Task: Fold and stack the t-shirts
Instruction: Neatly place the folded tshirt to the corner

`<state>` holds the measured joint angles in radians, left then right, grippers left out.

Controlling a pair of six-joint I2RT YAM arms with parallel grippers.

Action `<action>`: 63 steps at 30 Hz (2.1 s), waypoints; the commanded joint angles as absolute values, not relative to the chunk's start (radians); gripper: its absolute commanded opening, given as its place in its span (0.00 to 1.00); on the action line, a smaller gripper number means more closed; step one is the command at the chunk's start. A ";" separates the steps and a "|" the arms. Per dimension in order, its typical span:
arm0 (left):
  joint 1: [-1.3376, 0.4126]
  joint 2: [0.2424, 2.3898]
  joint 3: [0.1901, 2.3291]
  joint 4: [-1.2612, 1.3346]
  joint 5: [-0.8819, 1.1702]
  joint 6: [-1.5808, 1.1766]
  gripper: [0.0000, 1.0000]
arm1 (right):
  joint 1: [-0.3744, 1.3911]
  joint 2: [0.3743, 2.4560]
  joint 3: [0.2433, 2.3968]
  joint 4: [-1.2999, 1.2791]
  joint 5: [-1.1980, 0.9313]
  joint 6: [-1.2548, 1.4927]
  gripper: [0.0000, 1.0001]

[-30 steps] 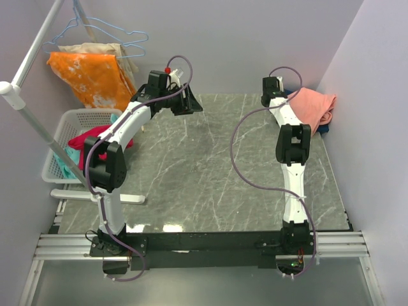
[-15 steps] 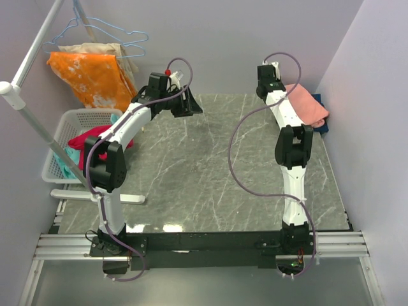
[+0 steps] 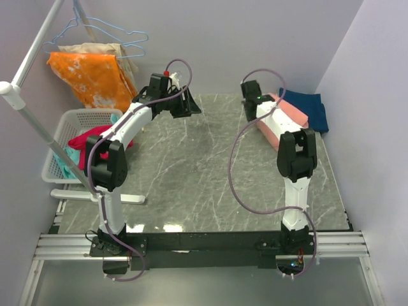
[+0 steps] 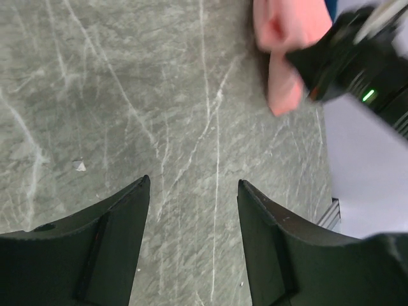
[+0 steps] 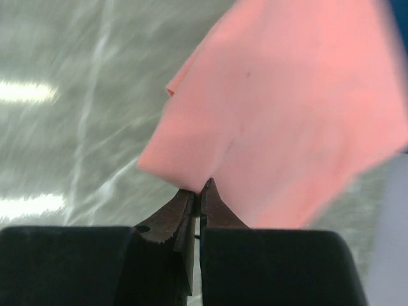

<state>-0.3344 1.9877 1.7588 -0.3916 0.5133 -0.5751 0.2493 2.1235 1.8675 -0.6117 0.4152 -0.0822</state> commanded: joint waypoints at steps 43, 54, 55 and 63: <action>-0.279 2.114 1.856 -0.483 0.391 -0.597 0.63 | 0.193 1.842 1.577 -0.535 0.027 0.656 0.66; -0.279 2.086 1.821 -0.474 0.382 -0.584 0.63 | 0.152 1.822 1.417 -0.537 0.118 0.877 0.72; -0.279 2.088 1.818 -0.472 0.382 -0.584 0.63 | 0.146 1.818 1.413 -0.541 0.132 0.888 0.72; -0.279 2.086 1.818 -0.476 0.371 -0.574 0.63 | 0.042 1.805 1.319 -0.520 0.117 0.991 0.74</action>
